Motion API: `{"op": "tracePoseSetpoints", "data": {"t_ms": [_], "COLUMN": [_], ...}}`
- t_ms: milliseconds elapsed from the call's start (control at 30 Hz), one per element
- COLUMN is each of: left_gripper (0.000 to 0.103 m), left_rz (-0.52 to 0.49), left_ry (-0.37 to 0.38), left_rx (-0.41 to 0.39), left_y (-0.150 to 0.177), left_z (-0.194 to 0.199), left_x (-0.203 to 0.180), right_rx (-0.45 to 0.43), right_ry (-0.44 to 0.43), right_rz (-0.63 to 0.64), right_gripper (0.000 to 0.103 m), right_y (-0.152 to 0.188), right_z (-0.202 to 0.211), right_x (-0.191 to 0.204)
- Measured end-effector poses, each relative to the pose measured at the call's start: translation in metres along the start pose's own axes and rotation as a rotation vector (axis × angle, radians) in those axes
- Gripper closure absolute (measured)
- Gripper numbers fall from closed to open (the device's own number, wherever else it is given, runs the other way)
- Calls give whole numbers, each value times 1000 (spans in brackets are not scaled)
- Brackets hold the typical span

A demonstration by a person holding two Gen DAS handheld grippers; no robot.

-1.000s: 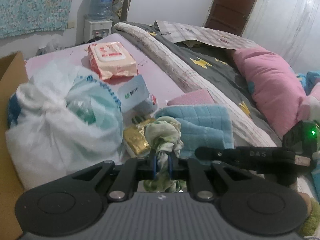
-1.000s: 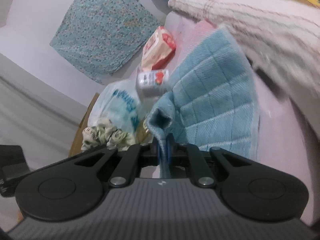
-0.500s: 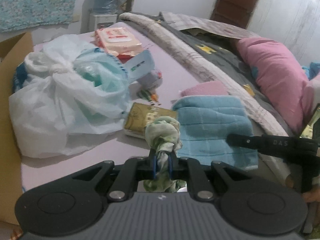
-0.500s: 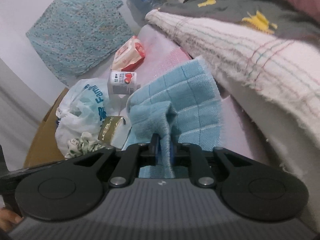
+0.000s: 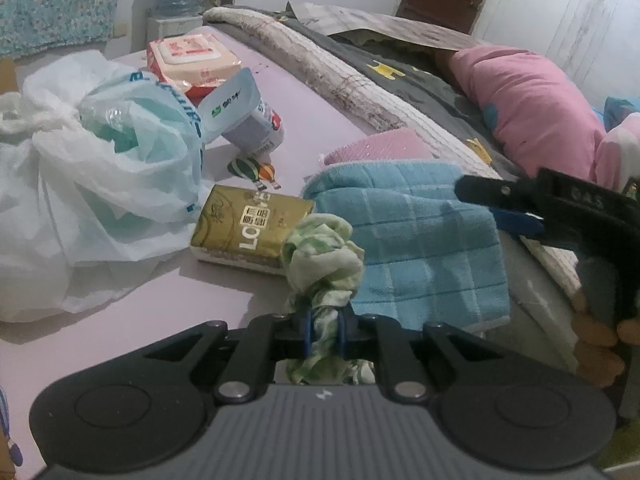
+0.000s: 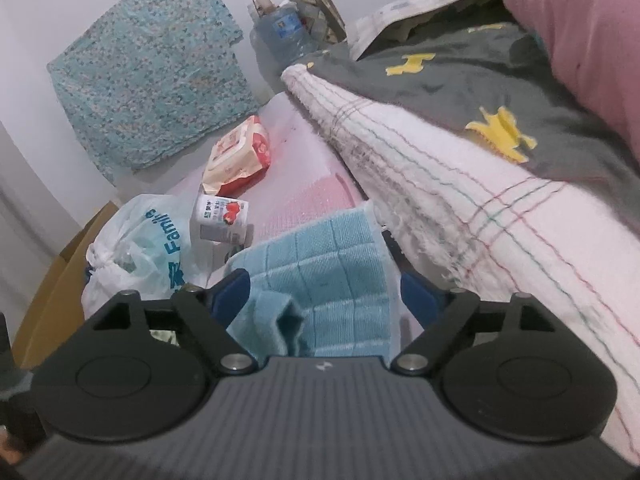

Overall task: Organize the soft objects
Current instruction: 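Raise the blue towel off the bed with the right gripper while the left holds the scrunchie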

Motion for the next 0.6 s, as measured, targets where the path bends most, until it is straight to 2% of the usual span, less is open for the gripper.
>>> {"op": "tracePoseSetpoints", "data": {"t_ms": [100,200,400,500,567,600], "left_gripper": [90,90,90,89,89,89], "left_rz": [14,17,24,31,38,38], "left_ry": [6,6,9,11,11,11], "left_rx": [5,8,9,8,7,7], "left_y": [0,0,0,0,0,0], "left_z": [-2,-3,-5,-5,-6,-6], "left_x": [2,2,3,3,4,4], "right_rx": [39,38,59,56,49,47], "right_ry": [-6,-25,-76,-128,-151,-166], "right_rz": [-21,7,24,9,5,-4], "right_gripper": [18,16,15,26,43,47], "right_y": [-2,-2,0,3,5,6], "right_z": [-20,-28,-26,-17,-10,-7], "right_x": [-3,0,10,15,17,18]}}
Point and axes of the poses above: each gripper's, at about its wrist camera, not at the fingertips, and z roughly against the way its jaws point, x to its left, y to its underside, the point moved 5 cm from there along -z, roughly the way its jaws point, and after that the axes turned 10 degrees about -z, right-handed, at the moved point
